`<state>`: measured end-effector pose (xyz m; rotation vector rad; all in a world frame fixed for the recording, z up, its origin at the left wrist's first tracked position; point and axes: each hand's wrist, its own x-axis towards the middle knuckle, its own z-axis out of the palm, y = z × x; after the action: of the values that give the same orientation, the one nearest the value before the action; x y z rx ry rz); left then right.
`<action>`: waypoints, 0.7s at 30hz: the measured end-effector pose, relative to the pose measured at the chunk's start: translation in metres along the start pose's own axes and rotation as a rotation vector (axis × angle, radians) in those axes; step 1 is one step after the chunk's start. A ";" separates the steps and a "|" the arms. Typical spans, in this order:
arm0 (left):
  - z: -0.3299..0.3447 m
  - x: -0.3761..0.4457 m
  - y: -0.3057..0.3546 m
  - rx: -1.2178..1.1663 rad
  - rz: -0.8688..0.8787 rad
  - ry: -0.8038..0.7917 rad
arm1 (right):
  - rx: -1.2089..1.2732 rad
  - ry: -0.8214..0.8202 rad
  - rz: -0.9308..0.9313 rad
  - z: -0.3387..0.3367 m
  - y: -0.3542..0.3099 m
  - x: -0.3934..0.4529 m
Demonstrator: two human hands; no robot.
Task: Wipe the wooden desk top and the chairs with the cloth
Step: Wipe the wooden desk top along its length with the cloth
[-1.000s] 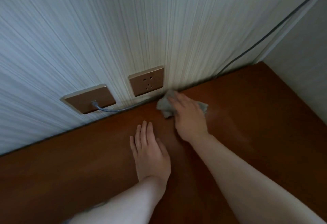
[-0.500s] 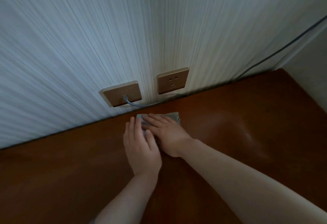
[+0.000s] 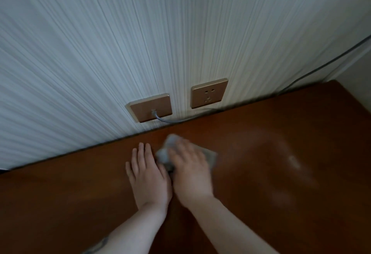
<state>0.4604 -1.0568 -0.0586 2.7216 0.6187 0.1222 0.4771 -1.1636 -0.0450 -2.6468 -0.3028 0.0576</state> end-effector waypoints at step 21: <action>-0.004 -0.002 0.003 0.017 -0.001 -0.029 | -0.144 0.138 0.351 -0.052 0.089 -0.022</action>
<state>0.4597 -1.0589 -0.0539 2.7343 0.6148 0.0774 0.4784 -1.2687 -0.0403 -2.7993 0.2130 -0.0351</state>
